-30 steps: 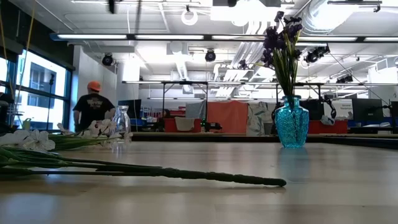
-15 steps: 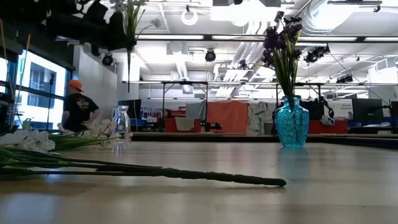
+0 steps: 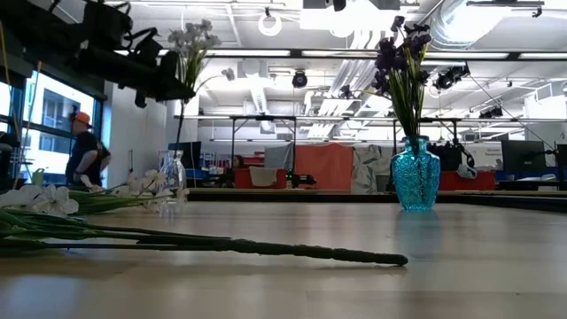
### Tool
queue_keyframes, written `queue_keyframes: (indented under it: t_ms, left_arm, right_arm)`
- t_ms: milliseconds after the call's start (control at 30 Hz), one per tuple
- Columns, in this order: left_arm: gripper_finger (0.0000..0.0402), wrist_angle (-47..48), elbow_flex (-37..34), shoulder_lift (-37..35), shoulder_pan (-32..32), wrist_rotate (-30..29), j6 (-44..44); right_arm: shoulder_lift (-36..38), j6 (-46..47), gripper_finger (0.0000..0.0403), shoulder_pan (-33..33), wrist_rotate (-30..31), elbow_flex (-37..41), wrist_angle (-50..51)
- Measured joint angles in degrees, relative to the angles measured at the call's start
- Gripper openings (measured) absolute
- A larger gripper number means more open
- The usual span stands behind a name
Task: Sort flowers into vase by color
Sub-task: Put the bottom right white flowers into the transparent flower vase, then put the top white flowers into the transparent vase
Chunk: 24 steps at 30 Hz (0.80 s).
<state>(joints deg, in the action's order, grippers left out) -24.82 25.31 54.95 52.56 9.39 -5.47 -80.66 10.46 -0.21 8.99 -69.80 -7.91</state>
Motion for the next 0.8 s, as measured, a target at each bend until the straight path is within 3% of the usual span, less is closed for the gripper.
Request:
queue_keyframes:
  t_ms: [233, 467, 800]
  left_arm:
    - [0.0017, 2.4, 0.0, 1.8, 0.0, -0.9, 0.0]
    - [0.0098, 9.9, 0.0, -1.4, 0.0, -0.9, 1.1]
    - [0.0198, 28.7, 0.0, -10.7, 0.0, -1.0, -1.8]
  right_arm:
    - [0.0, 0.0, 0.0304, 0.0, 0.0, 0.0, 0.0]
    - [0.0, -0.5, 0.0304, -0.2, 0.0, 0.0, 0.0]
    - [0.0, -0.6, 0.0304, -0.4, -0.1, 0.0, 0.0]
